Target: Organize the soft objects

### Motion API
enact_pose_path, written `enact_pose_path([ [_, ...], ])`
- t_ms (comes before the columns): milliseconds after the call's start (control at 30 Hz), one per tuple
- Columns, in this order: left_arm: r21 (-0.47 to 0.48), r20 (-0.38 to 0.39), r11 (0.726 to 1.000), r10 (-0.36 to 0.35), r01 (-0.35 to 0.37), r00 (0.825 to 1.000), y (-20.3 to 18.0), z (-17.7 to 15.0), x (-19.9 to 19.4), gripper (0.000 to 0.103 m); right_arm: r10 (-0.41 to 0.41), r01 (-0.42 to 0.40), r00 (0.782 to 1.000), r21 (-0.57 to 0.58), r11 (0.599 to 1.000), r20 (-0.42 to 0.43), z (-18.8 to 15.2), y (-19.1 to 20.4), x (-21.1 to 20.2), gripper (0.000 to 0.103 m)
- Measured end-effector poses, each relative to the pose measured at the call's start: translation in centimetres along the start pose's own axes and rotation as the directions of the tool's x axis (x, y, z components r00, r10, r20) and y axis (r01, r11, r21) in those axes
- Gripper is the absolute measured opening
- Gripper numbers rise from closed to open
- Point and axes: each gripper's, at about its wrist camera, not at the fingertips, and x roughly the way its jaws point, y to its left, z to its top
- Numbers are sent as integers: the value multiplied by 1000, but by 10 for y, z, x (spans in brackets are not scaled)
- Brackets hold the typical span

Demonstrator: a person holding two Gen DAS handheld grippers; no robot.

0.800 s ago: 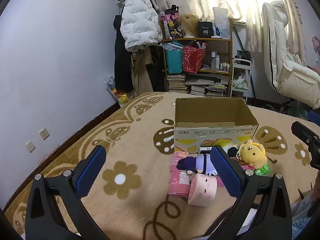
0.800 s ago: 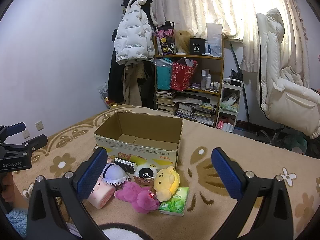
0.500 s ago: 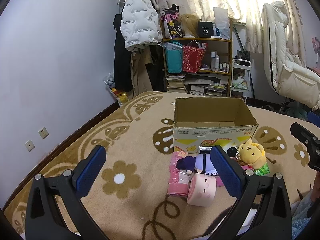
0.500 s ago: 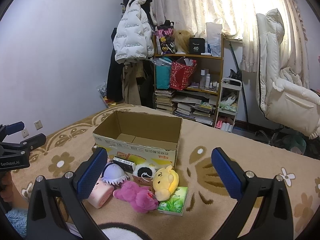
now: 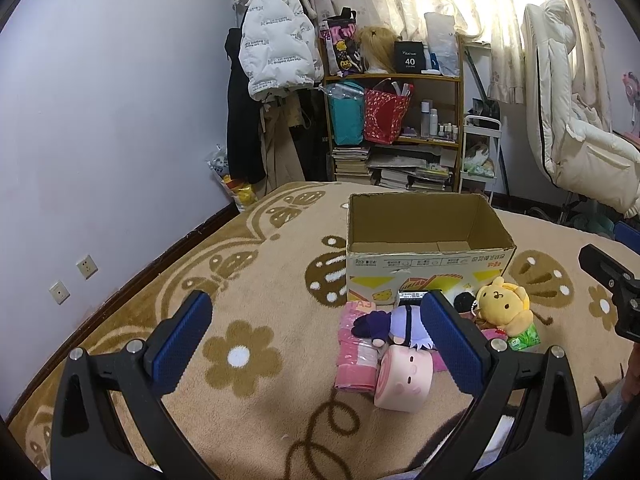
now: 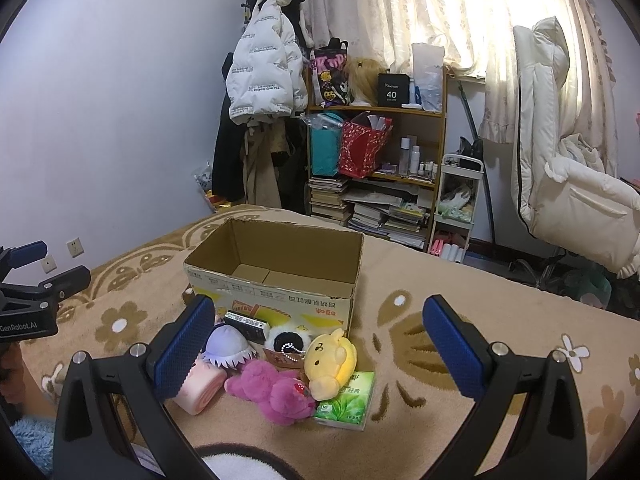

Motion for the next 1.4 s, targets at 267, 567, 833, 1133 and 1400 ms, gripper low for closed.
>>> enact_pose_path([
  [267,4,-3,1000,2,-2,1000,-1,-2,2,103,-1,1,1000,-1,1000,-3,0,1,1,103],
  [567,9,-8,1000,3,-3,1000,-2,-5,2,103,-3,3,1000,-2,1000,-6,2,2,1,103],
  [833,7,-7,1000,7,-7,1000,-2,-4,2,103,-16,16,1000,-3,1000,-5,-1,-2,-1,103],
  [1133,10,-7,1000,5,-5,1000,-2,-5,2,103,-15,15,1000,-3,1000,-6,-1,1,0,103],
  [1400,22,-6,1000,5,-4,1000,-4,-3,2,103,-17,17,1000,-3,1000,-5,0,0,-1,103],
])
